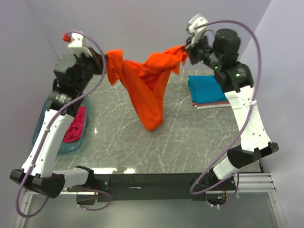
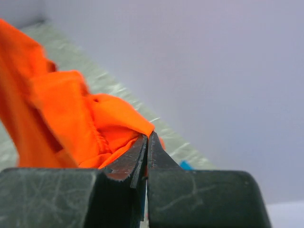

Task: Fold and stack the t-shirts
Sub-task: Flatten the tshirt out

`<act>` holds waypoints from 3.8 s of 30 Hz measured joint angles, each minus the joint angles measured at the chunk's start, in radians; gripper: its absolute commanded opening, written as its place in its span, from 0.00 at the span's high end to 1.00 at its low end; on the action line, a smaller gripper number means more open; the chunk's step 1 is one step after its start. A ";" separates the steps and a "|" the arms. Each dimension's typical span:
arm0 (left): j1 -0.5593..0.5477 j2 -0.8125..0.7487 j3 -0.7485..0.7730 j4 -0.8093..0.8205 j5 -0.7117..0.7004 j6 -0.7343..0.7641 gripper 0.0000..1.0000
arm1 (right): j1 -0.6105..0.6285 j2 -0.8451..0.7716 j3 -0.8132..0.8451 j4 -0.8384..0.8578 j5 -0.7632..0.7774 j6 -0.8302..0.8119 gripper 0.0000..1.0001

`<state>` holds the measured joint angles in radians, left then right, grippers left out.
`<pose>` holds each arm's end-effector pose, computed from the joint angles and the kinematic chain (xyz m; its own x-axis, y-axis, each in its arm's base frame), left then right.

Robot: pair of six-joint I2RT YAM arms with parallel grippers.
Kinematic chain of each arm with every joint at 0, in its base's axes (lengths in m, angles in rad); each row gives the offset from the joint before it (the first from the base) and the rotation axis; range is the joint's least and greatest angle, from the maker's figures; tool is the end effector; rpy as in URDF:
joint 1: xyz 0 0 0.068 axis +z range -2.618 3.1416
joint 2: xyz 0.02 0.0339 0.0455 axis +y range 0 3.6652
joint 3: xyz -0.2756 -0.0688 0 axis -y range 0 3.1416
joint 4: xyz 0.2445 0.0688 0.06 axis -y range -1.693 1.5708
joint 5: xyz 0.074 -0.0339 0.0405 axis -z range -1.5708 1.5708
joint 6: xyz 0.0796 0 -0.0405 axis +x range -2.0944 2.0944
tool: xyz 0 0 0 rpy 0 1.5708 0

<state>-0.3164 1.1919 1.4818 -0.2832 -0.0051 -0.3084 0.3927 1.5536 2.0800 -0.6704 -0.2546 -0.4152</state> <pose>0.2746 -0.0895 0.4980 -0.0869 -0.2909 -0.9528 0.2938 0.9064 -0.3036 0.3120 0.1509 0.5421 0.1210 -0.3724 -0.9201 -0.6031 0.7087 -0.3661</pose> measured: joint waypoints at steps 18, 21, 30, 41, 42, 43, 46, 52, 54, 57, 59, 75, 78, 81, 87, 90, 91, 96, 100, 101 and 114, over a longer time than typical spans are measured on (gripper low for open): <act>0.109 0.062 0.045 0.116 0.143 0.068 1.00 | -0.271 -0.069 0.078 0.079 0.006 0.124 1.00; 0.110 0.131 0.046 0.157 0.219 0.058 1.00 | -0.271 -0.068 0.070 0.079 0.009 0.138 1.00; 0.107 0.527 0.286 0.249 0.378 -0.105 0.99 | -0.330 -0.024 0.142 0.086 0.086 0.198 1.00; 0.041 0.667 0.569 0.373 0.454 -0.235 0.99 | -0.420 -0.142 0.112 0.076 0.014 0.262 1.00; 0.038 0.638 0.533 0.382 0.455 -0.225 0.99 | -0.419 -0.173 0.094 0.073 -0.032 0.262 1.00; 0.037 0.587 0.454 0.401 0.455 -0.204 0.99 | -0.418 -0.206 0.064 0.078 -0.076 0.260 1.00; 0.044 0.423 0.202 0.418 0.452 -0.116 0.99 | -0.351 -0.363 -0.115 0.068 -0.232 0.210 1.00; 0.069 0.115 -0.343 0.435 0.380 0.099 0.99 | 0.098 -0.621 -0.624 -0.025 -0.438 -0.026 1.00; 0.076 0.069 -0.452 0.386 0.355 0.159 0.86 | 0.279 -0.626 -0.792 -0.059 -0.448 -0.106 1.00; 0.082 0.032 -0.551 0.269 0.300 0.220 0.26 | 0.463 -0.541 -0.980 -0.087 -0.446 -0.183 0.86; 0.084 0.005 -0.592 0.198 0.231 0.214 0.01 | 0.565 -0.444 -1.048 -0.087 -0.407 -0.205 0.66; 0.106 -0.465 -0.716 -0.021 0.114 -0.211 0.04 | 0.089 -0.248 -0.883 0.005 -0.320 -0.142 0.26; 0.102 -0.535 -0.875 -0.026 0.238 -0.319 0.06 | -0.059 -0.260 -0.993 0.008 -0.273 -0.192 0.26; 0.069 -0.566 -0.972 -0.078 0.296 -0.401 0.11 | -0.152 -0.261 -1.127 -0.008 -0.231 -0.328 0.27; -0.112 -0.499 -0.974 -0.110 0.240 -0.500 0.19 | -0.314 -0.295 -1.269 -0.100 -0.233 -0.846 0.27; -0.245 -0.383 -0.959 -0.108 0.147 -0.554 0.19 | -0.317 -0.296 -1.261 -0.103 -0.261 -1.026 0.27; -0.282 -0.335 -0.950 -0.109 0.116 -0.573 0.20 | -0.317 -0.284 -1.254 -0.102 -0.272 -1.069 0.27; -0.383 -0.079 -0.838 -0.133 -0.057 -0.619 0.27 | -0.317 -0.198 -1.227 -0.051 -0.315 -1.150 0.28; -0.417 0.108 -0.702 -0.134 -0.169 -0.621 0.31 | -0.309 -0.180 -1.227 -0.001 -0.318 -1.151 0.29; -0.422 0.146 -0.672 -0.129 -0.191 -0.620 0.32 | -0.307 -0.177 -1.227 0.013 -0.318 -1.150 0.29; -0.472 0.505 -0.435 -0.194 -0.396 -0.624 0.85 | -0.267 -0.082 -1.215 0.077 -0.293 -1.181 0.32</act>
<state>-0.7879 1.6970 1.0470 -0.4774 -0.4007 -0.9329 0.1253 1.4712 0.8654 -0.5938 -0.5480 -1.5959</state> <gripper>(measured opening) 0.277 0.696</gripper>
